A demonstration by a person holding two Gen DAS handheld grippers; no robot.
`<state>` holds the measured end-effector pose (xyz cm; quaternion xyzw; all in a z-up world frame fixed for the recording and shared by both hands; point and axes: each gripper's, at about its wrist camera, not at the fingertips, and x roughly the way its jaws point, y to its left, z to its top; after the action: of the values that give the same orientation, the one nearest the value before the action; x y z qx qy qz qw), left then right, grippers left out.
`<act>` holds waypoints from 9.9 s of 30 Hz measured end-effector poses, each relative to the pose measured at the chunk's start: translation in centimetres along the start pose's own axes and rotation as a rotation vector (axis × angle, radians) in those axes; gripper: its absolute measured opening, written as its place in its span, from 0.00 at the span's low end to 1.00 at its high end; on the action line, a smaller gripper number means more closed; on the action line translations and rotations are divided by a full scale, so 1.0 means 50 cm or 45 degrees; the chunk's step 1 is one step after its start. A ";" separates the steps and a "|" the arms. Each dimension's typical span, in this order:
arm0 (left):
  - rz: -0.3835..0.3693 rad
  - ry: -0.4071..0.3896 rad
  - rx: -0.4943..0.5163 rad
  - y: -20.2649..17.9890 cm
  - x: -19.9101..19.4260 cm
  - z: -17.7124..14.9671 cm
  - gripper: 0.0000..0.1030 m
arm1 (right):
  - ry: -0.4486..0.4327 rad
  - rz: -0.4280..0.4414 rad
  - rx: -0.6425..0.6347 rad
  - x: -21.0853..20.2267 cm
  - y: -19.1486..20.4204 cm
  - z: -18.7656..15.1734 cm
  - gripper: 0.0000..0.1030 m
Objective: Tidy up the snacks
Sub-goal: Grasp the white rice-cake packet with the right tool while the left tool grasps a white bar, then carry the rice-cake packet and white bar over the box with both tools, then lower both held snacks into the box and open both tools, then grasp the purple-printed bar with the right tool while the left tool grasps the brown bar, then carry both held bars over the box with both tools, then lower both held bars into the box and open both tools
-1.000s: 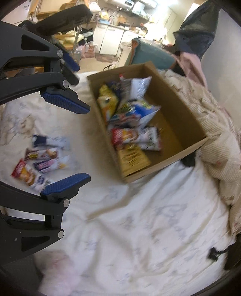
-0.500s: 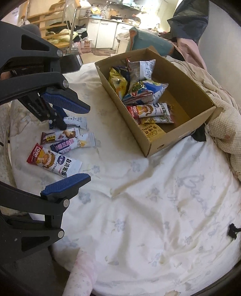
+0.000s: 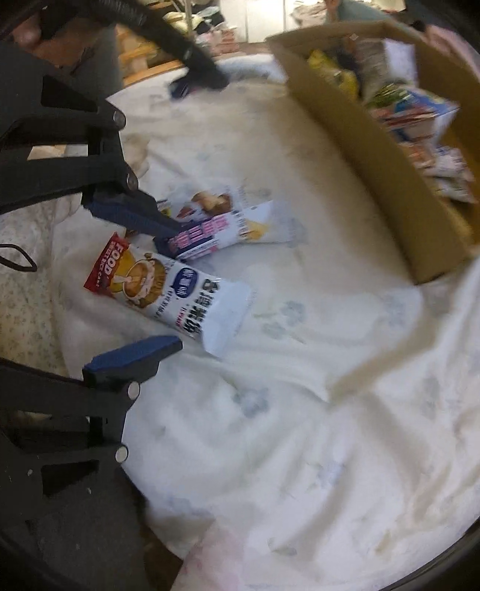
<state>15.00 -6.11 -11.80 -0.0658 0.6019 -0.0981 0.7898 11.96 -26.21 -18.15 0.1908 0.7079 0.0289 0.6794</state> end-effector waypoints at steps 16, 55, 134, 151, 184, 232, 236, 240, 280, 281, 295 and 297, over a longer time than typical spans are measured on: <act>0.014 -0.083 -0.092 0.040 -0.037 0.019 0.13 | -0.415 0.115 -0.018 -0.123 0.024 0.007 0.34; 0.162 -0.545 0.128 -0.007 -0.185 0.215 0.13 | -0.832 0.332 -0.263 -0.296 0.132 0.164 0.34; 0.232 -0.536 0.100 0.028 -0.166 0.129 0.74 | -0.712 0.229 -0.225 -0.248 0.103 0.115 0.73; 0.229 -0.353 0.035 0.036 -0.129 0.045 0.74 | -0.236 0.116 -0.218 -0.103 0.064 0.044 0.69; 0.137 0.222 0.198 -0.162 0.122 -0.086 0.60 | -0.318 0.110 -0.106 -0.143 -0.011 0.052 0.19; 0.303 -0.415 0.046 0.004 -0.198 0.203 0.14 | -0.692 0.449 -0.286 -0.279 0.113 0.178 0.19; 0.312 -0.368 0.021 -0.009 -0.152 0.226 0.14 | -0.662 0.405 -0.285 -0.261 0.119 0.201 0.19; 0.330 -0.333 0.037 -0.025 -0.103 0.242 0.15 | -0.608 0.374 -0.270 -0.235 0.124 0.216 0.19; 0.348 -0.402 0.012 0.000 -0.113 0.227 0.76 | -0.671 0.365 -0.142 -0.244 0.101 0.218 0.73; 0.341 -0.421 0.025 0.004 -0.124 0.223 0.76 | -0.684 0.373 -0.144 -0.249 0.102 0.215 0.75; 0.343 -0.600 -0.030 0.108 -0.256 0.116 0.87 | -0.886 0.324 -0.298 -0.323 0.128 0.091 0.96; 0.347 -0.628 -0.044 0.127 -0.273 0.085 0.87 | -0.911 0.227 -0.341 -0.321 0.141 0.067 0.96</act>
<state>16.08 3.21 0.75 -0.0195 0.3963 0.0384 0.9171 16.91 -25.35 -1.03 0.1591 0.3971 0.1116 0.8970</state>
